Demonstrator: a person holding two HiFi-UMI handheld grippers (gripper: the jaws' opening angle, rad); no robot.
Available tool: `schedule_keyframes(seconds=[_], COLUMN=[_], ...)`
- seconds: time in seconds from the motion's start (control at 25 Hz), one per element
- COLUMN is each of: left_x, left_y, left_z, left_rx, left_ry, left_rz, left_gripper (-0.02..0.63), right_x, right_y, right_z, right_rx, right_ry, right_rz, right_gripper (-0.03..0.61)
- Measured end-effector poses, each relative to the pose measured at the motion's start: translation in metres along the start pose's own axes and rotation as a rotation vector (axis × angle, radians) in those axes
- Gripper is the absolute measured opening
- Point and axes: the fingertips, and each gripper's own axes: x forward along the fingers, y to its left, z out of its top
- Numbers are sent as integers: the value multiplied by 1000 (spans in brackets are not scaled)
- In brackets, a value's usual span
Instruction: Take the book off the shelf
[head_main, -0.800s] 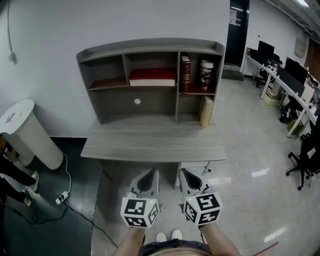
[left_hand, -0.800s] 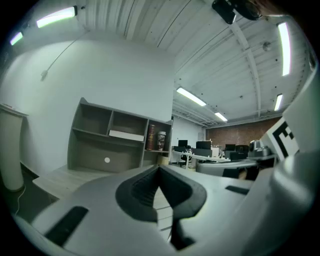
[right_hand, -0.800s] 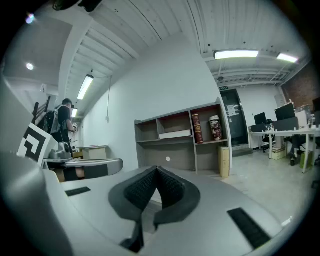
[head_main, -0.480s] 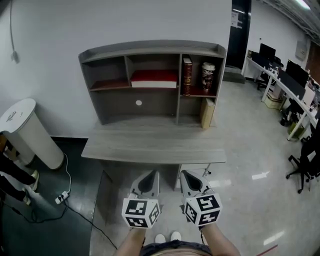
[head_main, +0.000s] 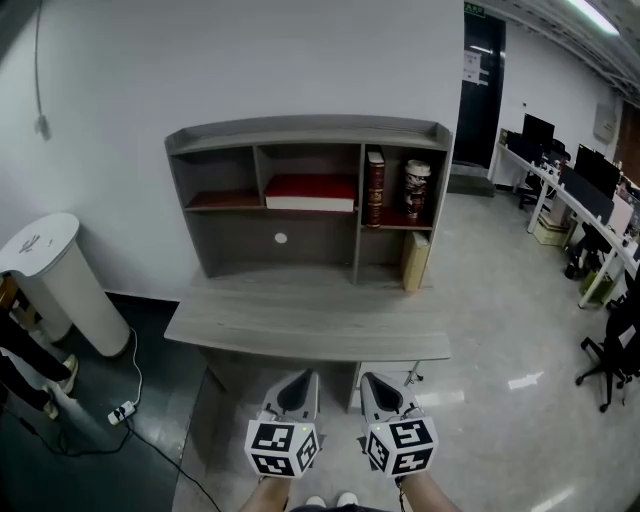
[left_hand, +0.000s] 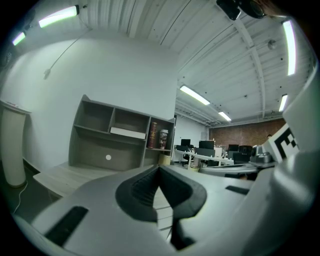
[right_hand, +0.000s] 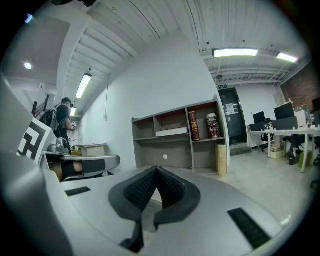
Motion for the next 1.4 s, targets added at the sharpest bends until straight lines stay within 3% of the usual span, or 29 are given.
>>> schedule_keyframes(seconds=[0.56,0.8,1.4], left_x=[15,33,152], left_y=[-5,10,102], left_z=[3,8,16], left_rx=[12,-17,-2], left_ry=[-3,-15,30], left_rz=[44,42,-28], left_gripper=[12,12,12], right_x=[7,26,168], right_y=[-23,-29,-49], right_z=[-4,-5,-4], right_rx=[14,66,72], right_ry=[31,41,106], right_rz=[32,41,-18], right_gripper=[8,8,8])
